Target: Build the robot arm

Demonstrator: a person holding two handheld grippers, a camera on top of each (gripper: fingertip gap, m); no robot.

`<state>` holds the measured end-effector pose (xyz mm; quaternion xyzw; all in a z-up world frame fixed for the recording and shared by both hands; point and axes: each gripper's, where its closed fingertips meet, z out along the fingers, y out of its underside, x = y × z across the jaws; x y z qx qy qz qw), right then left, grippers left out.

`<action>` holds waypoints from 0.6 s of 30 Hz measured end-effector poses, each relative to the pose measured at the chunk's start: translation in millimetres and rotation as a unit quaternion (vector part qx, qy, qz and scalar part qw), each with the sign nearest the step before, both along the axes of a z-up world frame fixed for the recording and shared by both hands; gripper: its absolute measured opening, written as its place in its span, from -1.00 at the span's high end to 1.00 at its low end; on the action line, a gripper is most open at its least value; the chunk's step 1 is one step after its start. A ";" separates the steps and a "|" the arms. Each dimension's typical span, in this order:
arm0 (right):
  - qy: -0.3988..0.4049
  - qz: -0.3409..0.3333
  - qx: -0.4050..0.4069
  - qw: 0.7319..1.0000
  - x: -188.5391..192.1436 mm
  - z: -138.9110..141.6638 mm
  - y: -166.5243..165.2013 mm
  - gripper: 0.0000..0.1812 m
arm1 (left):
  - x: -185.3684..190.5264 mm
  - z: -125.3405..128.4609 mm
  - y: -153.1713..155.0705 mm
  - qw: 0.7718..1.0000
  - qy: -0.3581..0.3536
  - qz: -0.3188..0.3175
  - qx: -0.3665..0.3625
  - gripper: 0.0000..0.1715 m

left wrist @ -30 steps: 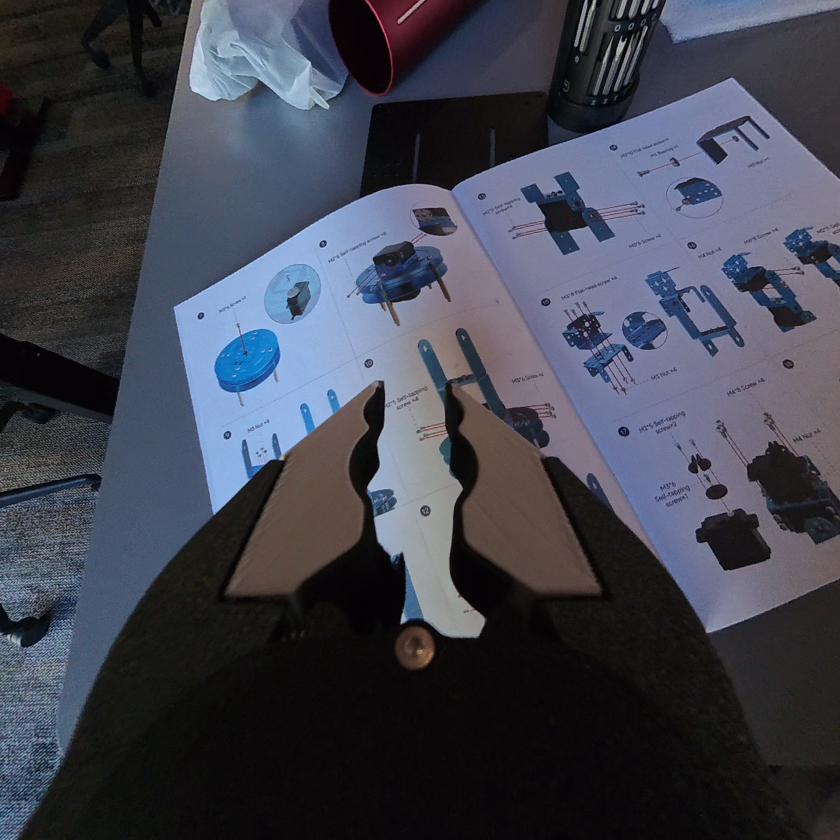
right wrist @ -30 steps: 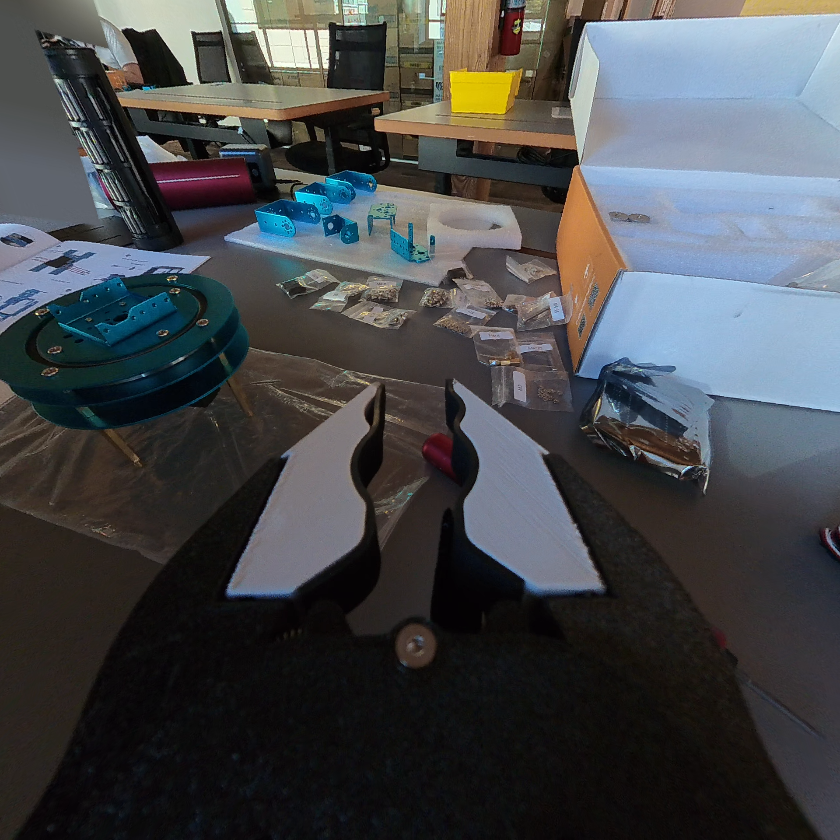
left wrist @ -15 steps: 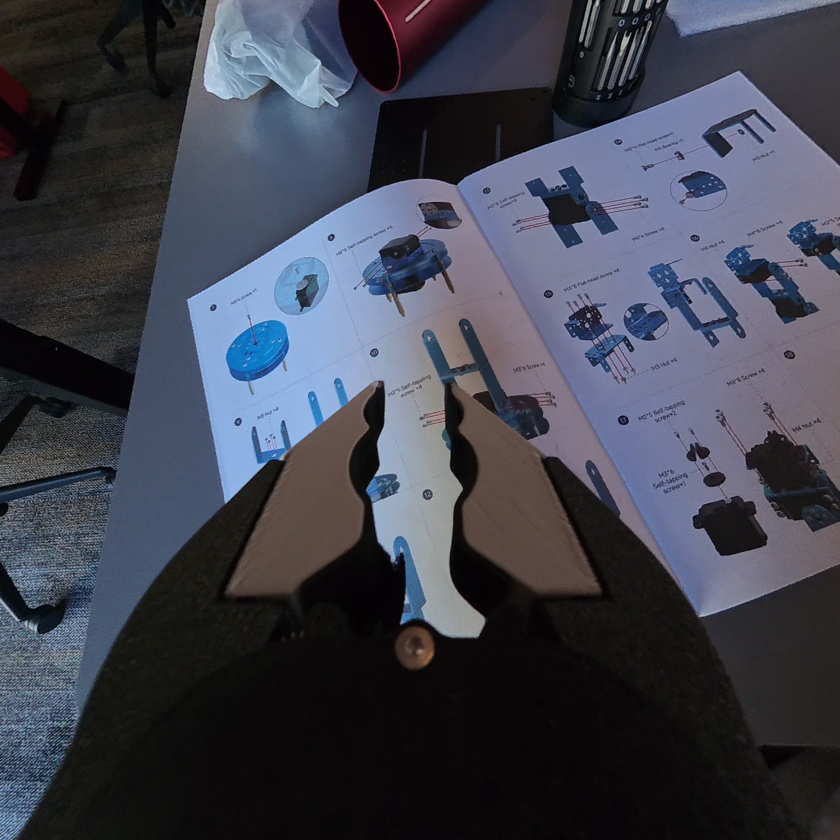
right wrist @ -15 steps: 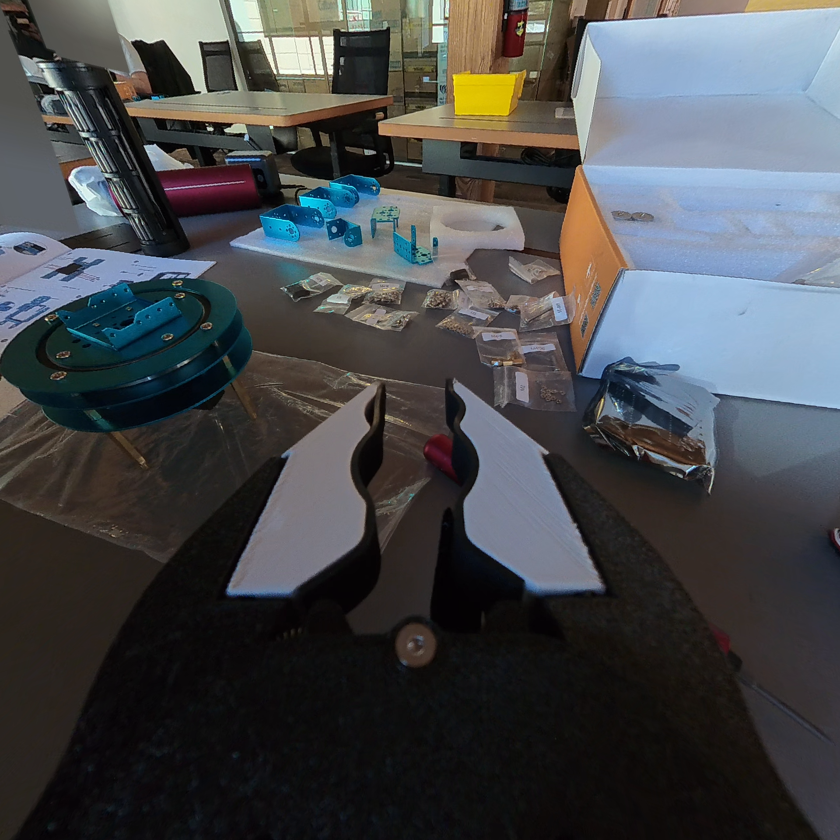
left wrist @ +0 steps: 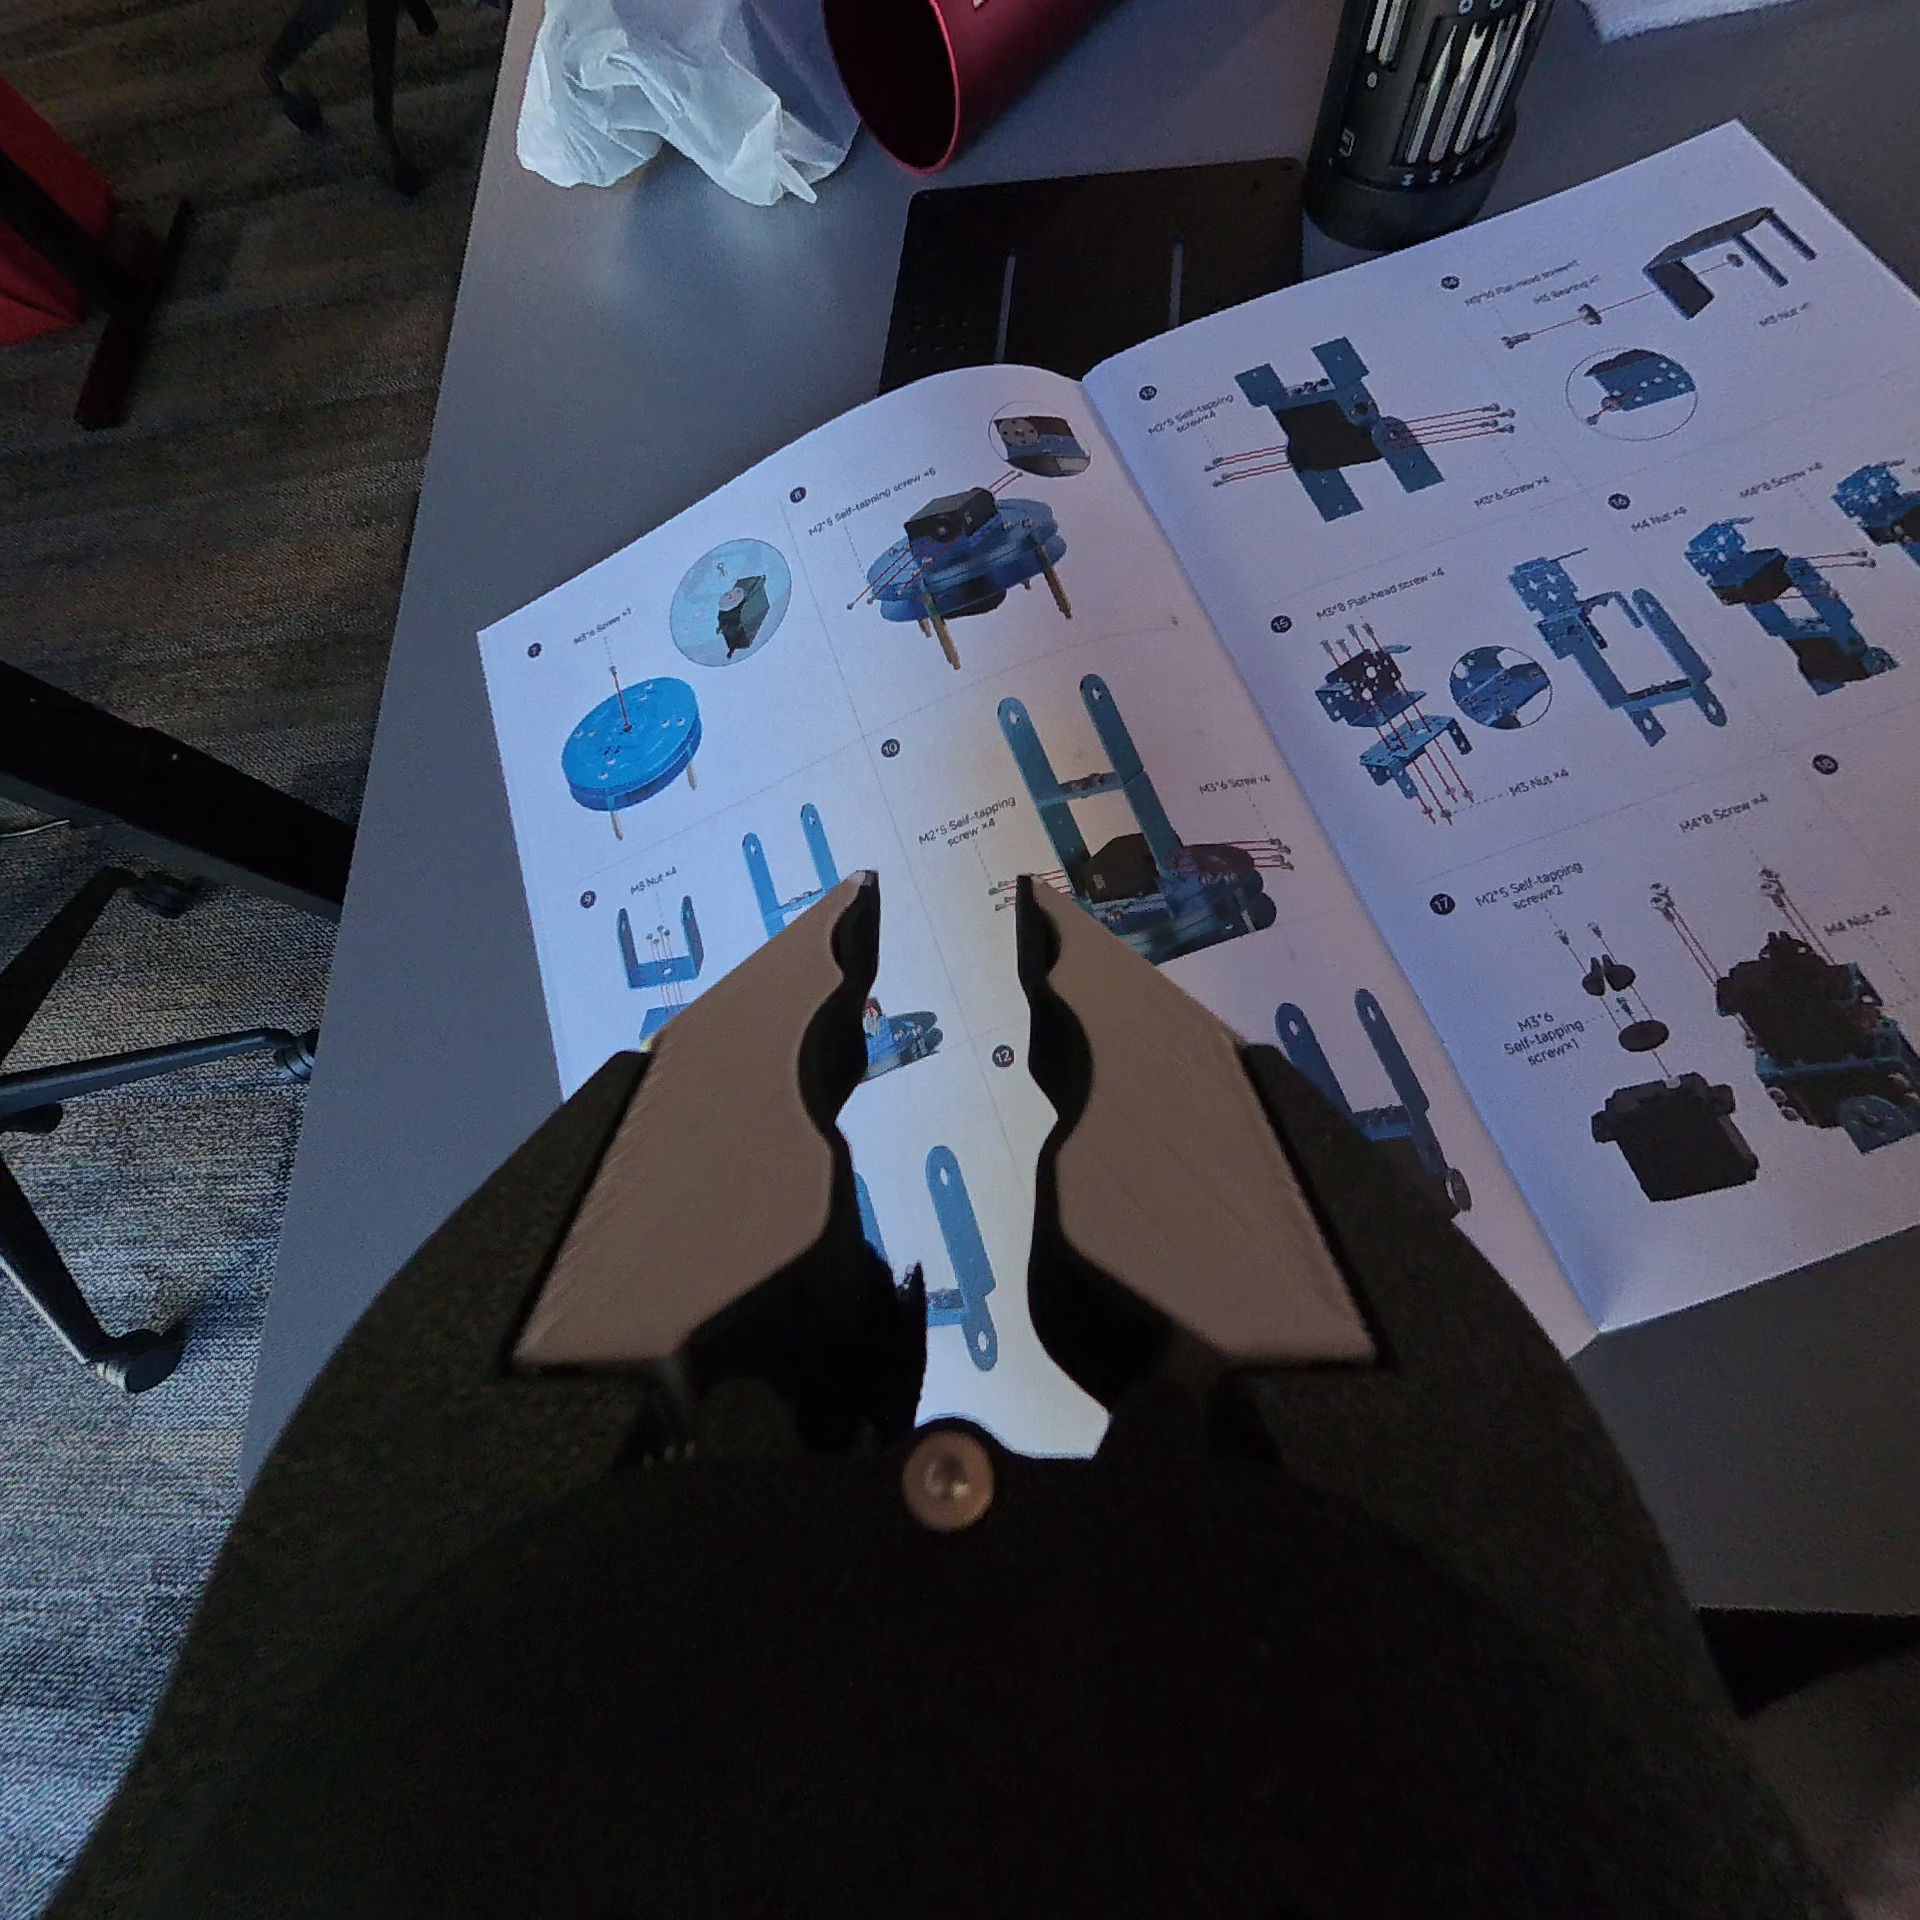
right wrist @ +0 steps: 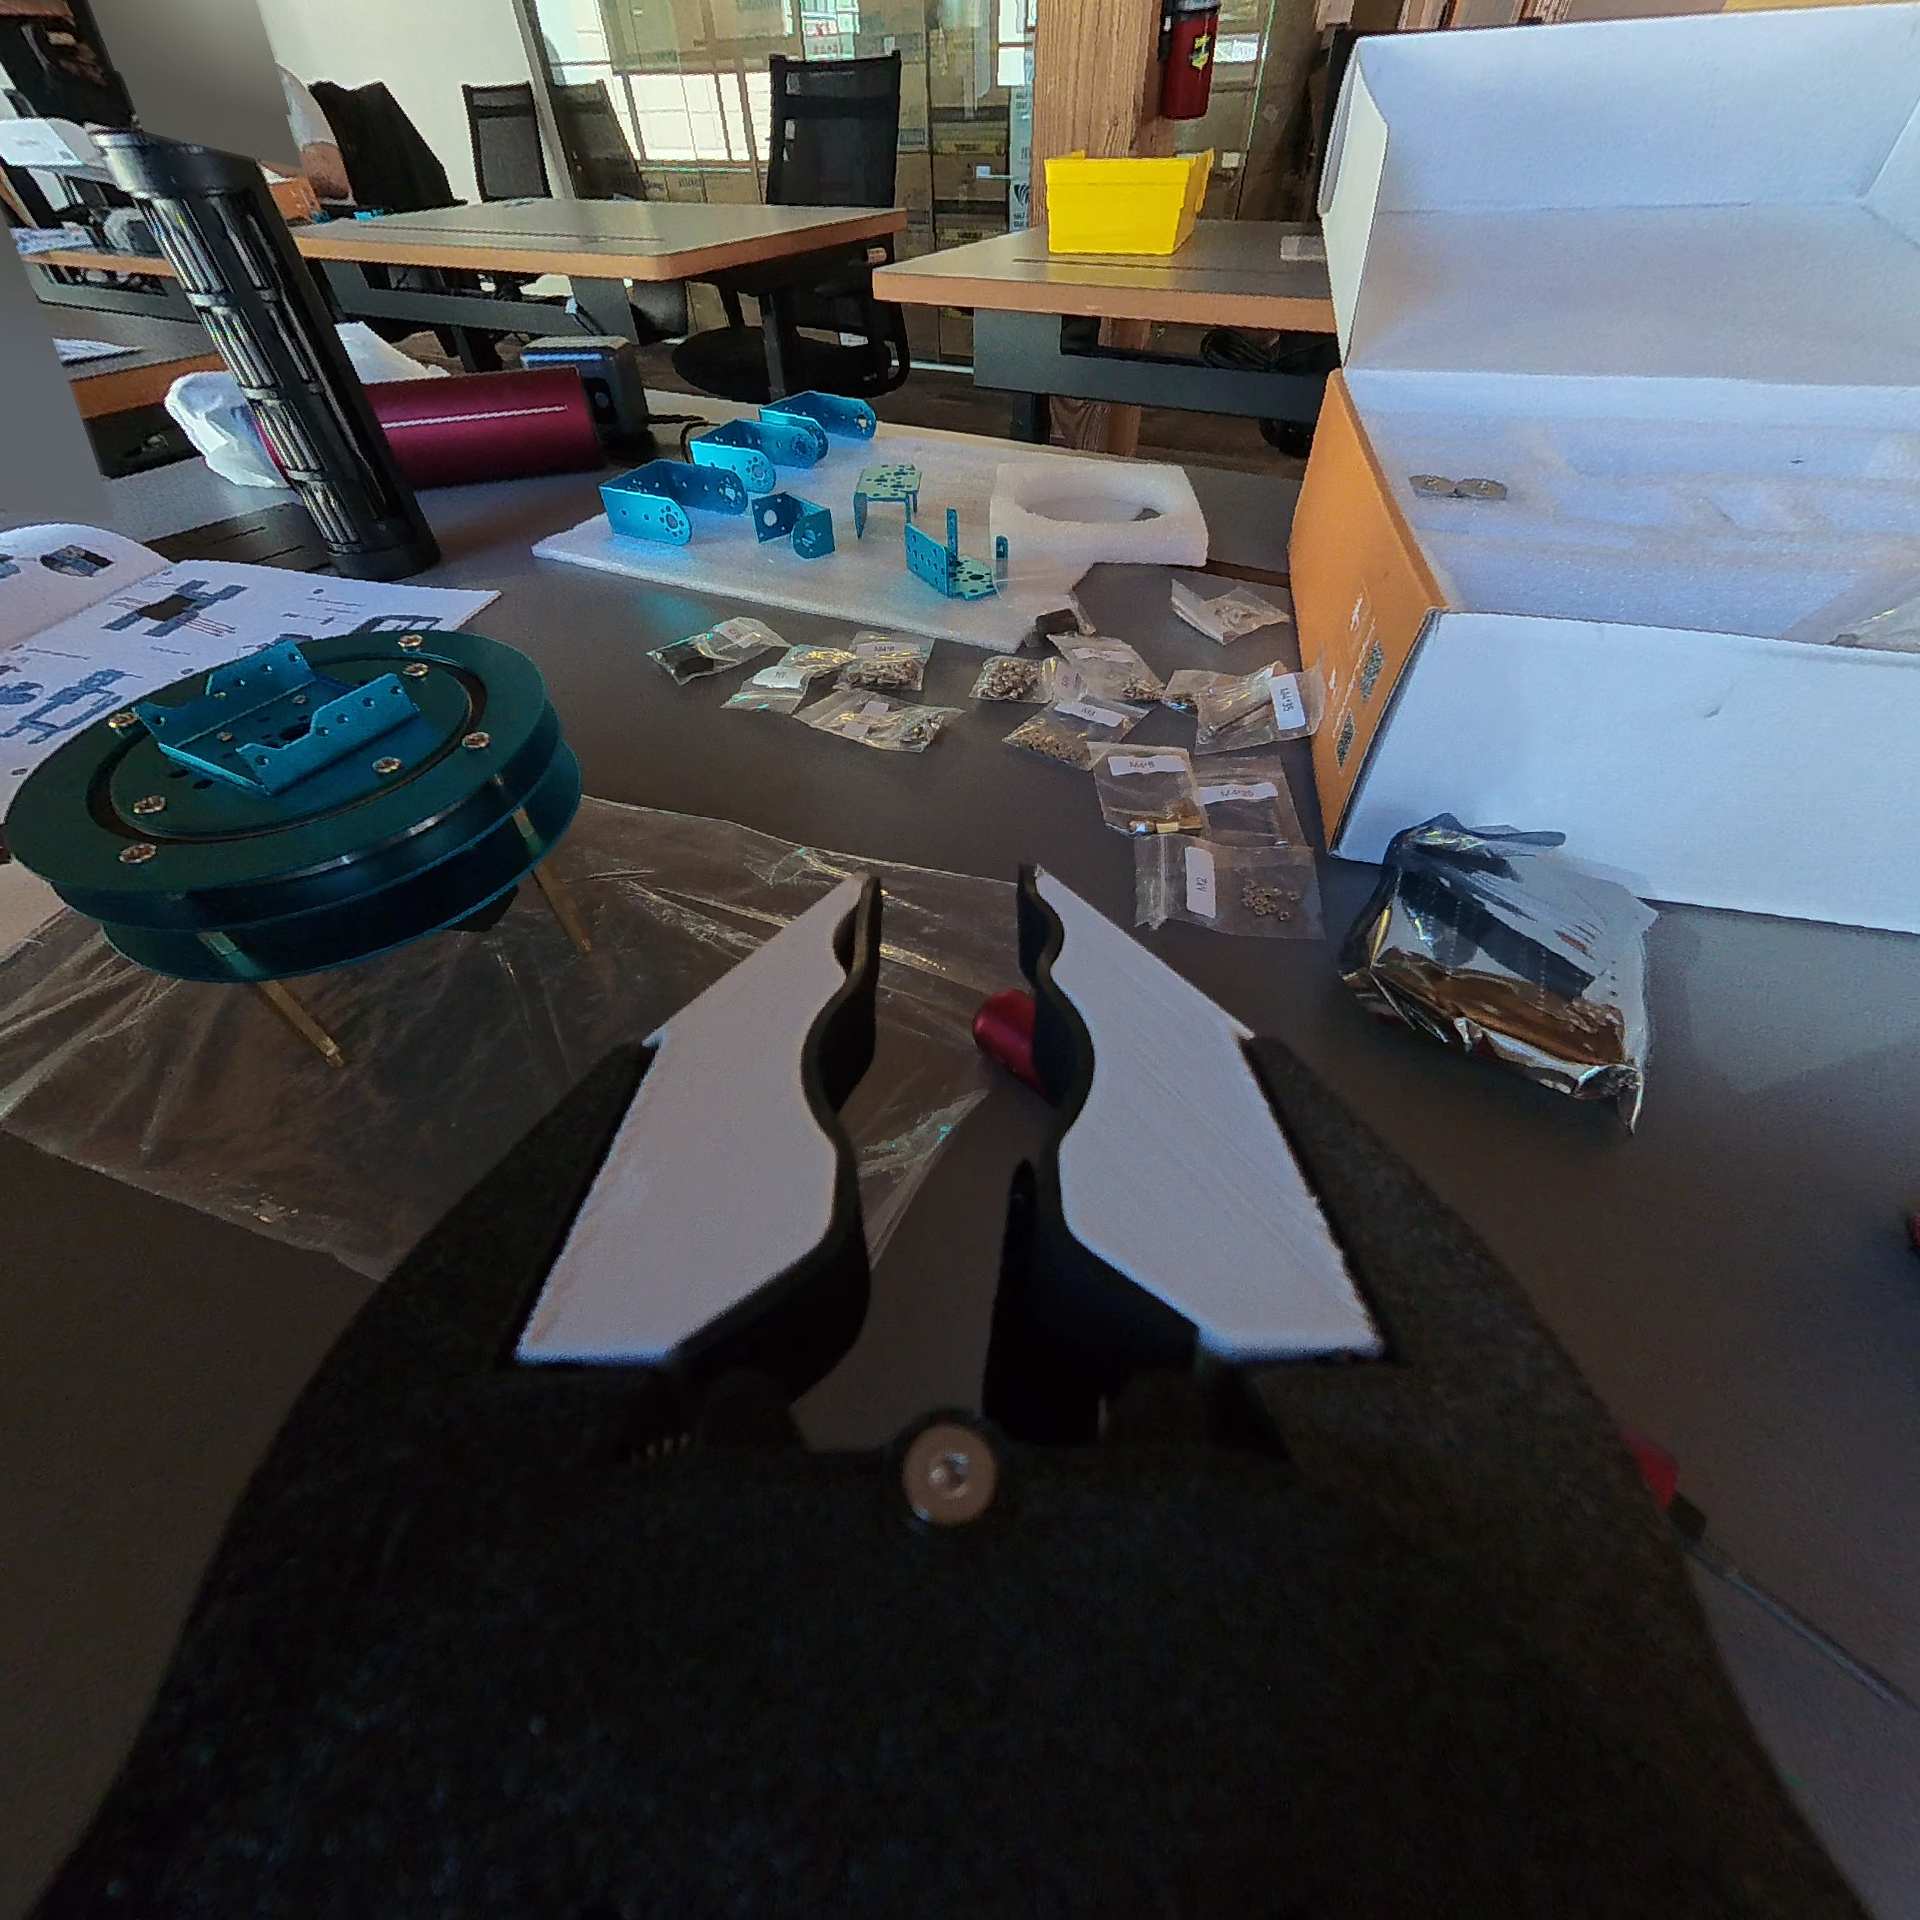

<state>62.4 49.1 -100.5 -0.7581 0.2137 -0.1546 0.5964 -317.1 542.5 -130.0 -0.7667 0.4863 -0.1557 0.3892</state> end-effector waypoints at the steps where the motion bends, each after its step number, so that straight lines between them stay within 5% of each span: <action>1: 0.000 0.000 -0.001 1.000 -0.2 -0.1 0.2 0.73 | -0.7 0.6 -0.3 1.000 -0.001 0.000 0.000 0.70; 18: -0.010 0.007 -0.019 1.000 -3.1 -3.4 4.4 0.73 | 33.5 11.1 -39.1 0.996 -0.043 -0.073 0.001 0.71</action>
